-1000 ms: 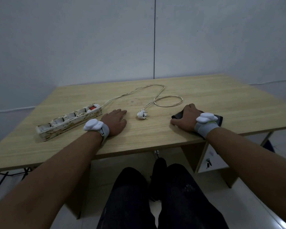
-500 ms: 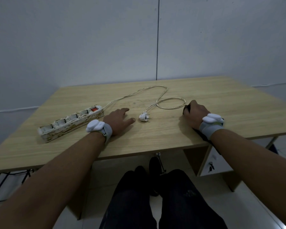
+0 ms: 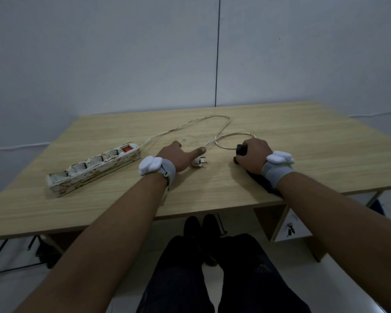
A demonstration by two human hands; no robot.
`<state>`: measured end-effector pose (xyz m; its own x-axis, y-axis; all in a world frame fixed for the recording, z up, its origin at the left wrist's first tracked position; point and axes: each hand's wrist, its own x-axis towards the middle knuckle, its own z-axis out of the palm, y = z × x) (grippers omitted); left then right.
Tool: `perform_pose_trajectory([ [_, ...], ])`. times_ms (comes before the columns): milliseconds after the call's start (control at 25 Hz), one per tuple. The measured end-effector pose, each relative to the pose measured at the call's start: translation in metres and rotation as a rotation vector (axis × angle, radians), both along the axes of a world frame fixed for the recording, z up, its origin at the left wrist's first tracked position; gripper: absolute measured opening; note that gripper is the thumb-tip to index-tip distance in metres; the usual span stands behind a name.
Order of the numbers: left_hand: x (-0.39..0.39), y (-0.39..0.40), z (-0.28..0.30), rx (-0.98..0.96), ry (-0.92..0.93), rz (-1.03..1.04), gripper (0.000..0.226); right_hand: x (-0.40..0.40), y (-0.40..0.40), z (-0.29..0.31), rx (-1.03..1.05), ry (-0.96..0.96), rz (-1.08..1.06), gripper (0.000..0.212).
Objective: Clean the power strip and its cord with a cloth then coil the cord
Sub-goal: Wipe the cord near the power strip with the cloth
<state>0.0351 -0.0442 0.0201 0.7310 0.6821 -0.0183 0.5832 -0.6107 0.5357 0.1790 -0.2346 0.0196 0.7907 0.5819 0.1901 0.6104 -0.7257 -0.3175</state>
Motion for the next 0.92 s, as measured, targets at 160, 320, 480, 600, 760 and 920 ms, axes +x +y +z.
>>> perform_pose_trajectory([
  [160, 0.007, -0.002, -0.002, -0.01, -0.003, -0.019, 0.106, 0.002, 0.005, 0.001, 0.023, -0.006, -0.01, 0.024],
  [320, 0.013, -0.007, -0.002, -0.005, -0.036, -0.033, 0.102, 0.005, 0.01, -0.002, 0.092, 0.018, -0.001, 0.025],
  [480, 0.014, -0.01, -0.002, 0.036, -0.068, -0.079, 0.099, 0.003, 0.013, -0.005, 0.222, 0.048, 0.032, 0.022],
  [600, 0.009, -0.01, -0.003, 0.026, -0.148, -0.109, 0.097, 0.0, 0.016, -0.004, 0.332, 0.081, 0.035, 0.021],
  [760, 0.005, -0.005, 0.001, 0.0, -0.222, -0.146, 0.094, -0.004, 0.021, -0.001, 0.435, 0.105, 0.074, 0.017],
  [920, 0.004, -0.001, 0.002, -0.079, -0.181, -0.146, 0.094, -0.007, 0.028, -0.001, 0.406, 0.143, 0.103, 0.026],
])
